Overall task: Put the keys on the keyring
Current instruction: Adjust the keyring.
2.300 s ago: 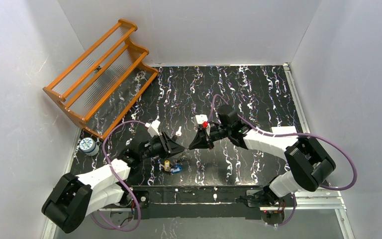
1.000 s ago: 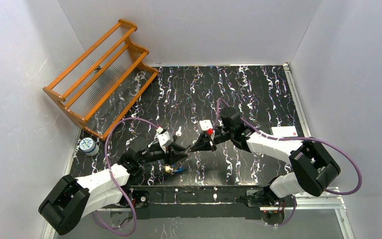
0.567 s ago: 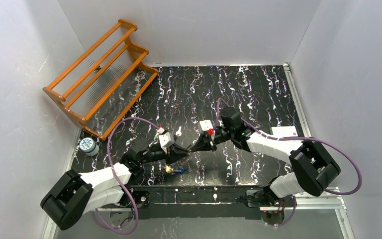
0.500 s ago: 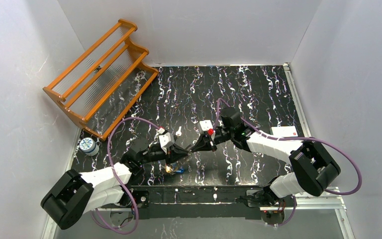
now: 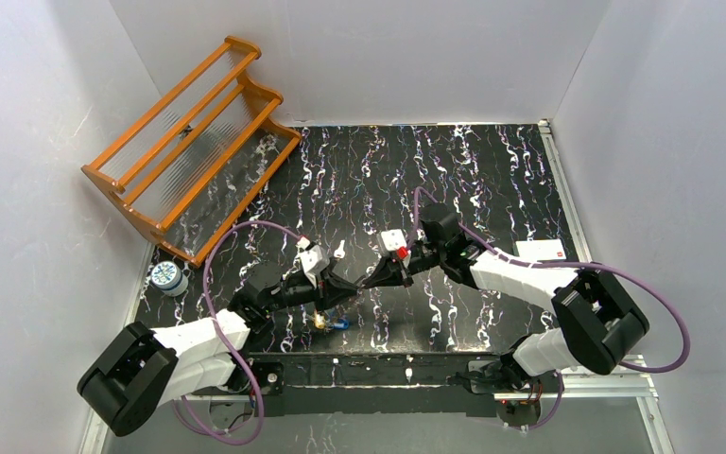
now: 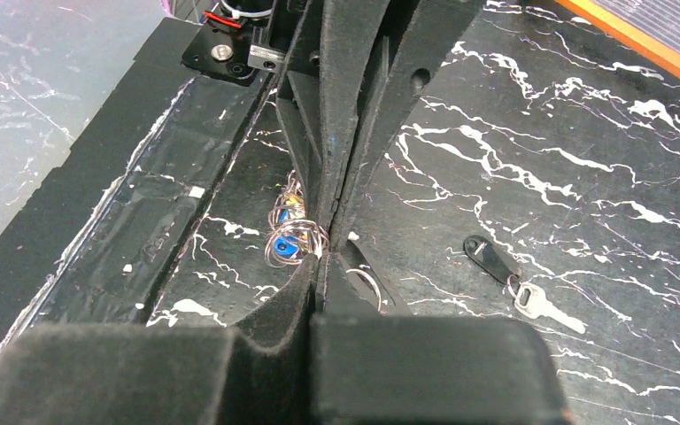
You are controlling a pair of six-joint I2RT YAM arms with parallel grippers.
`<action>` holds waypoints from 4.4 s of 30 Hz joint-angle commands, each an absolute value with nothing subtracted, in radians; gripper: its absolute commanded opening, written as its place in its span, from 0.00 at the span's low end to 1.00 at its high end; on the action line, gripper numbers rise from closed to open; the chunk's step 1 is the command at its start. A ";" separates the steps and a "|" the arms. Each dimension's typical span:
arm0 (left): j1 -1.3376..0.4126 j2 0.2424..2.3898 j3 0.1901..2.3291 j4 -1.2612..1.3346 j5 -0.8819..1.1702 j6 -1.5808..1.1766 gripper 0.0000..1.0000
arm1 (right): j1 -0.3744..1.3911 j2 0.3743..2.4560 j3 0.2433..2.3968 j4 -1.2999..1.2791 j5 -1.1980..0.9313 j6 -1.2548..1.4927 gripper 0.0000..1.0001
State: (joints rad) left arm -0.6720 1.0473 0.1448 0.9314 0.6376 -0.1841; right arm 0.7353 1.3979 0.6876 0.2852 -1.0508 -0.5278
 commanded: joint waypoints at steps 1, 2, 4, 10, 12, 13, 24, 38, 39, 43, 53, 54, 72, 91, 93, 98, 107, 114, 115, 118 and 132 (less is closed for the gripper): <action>-0.681 1.029 0.143 0.932 0.576 -0.318 0.00 | 0.743 1.358 0.684 0.310 -1.088 -0.574 0.01; -0.681 1.021 0.138 0.929 0.559 -0.337 0.00 | 0.743 1.356 0.682 0.310 -1.093 -0.582 0.01; -0.681 1.001 0.129 0.923 0.516 -0.372 0.00 | 0.743 1.349 0.677 0.311 -1.101 -0.597 0.01; -0.681 0.946 0.138 0.820 0.387 -0.471 0.00 | 0.743 1.339 0.670 0.302 -1.112 -0.633 0.01; -0.680 0.948 0.159 0.775 0.370 -0.492 0.00 | 0.743 1.336 0.667 0.301 -1.113 -0.641 0.01; -0.680 0.955 0.171 0.757 0.369 -0.497 0.00 | 0.743 1.336 0.668 0.297 -1.114 -0.648 0.01; -0.681 0.950 0.209 0.710 0.504 -0.345 0.00 | 0.744 1.335 0.678 0.270 -1.102 -0.669 0.01; -0.691 0.837 0.144 0.707 0.615 -0.108 0.35 | 0.744 1.332 0.683 0.264 -1.109 -0.664 0.01; -0.691 0.849 0.148 0.707 0.615 -0.101 0.35 | 0.744 1.333 0.684 0.264 -1.111 -0.665 0.01; -0.693 0.890 0.164 0.723 0.606 -0.078 0.35 | 0.744 1.333 0.686 0.262 -1.113 -0.664 0.01; -0.704 0.937 0.162 0.824 0.590 -0.098 0.28 | 0.744 1.341 0.697 0.250 -1.121 -0.661 0.01; -0.704 0.938 0.161 0.834 0.590 -0.098 0.27 | 0.744 1.341 0.697 0.250 -1.122 -0.661 0.01; -0.731 1.062 0.182 0.960 0.602 -0.094 0.22 | 0.744 1.345 0.700 0.250 -1.131 -0.661 0.01; -0.742 1.098 0.175 0.989 0.456 -0.340 0.00 | 0.745 1.333 0.699 0.239 -1.137 -0.684 0.01; -0.741 1.110 0.177 0.985 0.423 -0.391 0.00 | 0.747 1.332 0.702 0.230 -1.139 -0.694 0.01; -0.741 1.154 0.199 0.966 0.384 -0.483 0.00 | 0.755 1.331 0.709 0.206 -1.135 -0.717 0.01; -0.742 1.207 0.244 0.916 0.350 -0.565 0.00 | 0.777 1.318 0.728 0.154 -1.098 -0.765 0.01; -0.742 1.182 0.245 0.869 0.299 -0.588 0.00 | 0.793 1.301 0.728 0.137 -1.046 -0.791 0.01; -0.741 1.170 0.240 0.866 0.288 -0.592 0.00 | 0.793 1.299 0.725 0.143 -1.041 -0.787 0.01; -0.742 1.126 0.219 0.861 0.247 -0.608 0.00 | 0.793 1.288 0.713 0.193 -1.013 -0.726 0.01; -0.742 0.863 0.108 0.861 0.082 -0.599 0.00 | 0.792 1.279 0.606 0.508 -0.910 -0.293 0.01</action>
State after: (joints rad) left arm -0.7429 0.9020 0.1200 0.8581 0.1520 -0.6209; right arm 0.7872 1.3144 0.6415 0.3729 -0.9112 -0.4030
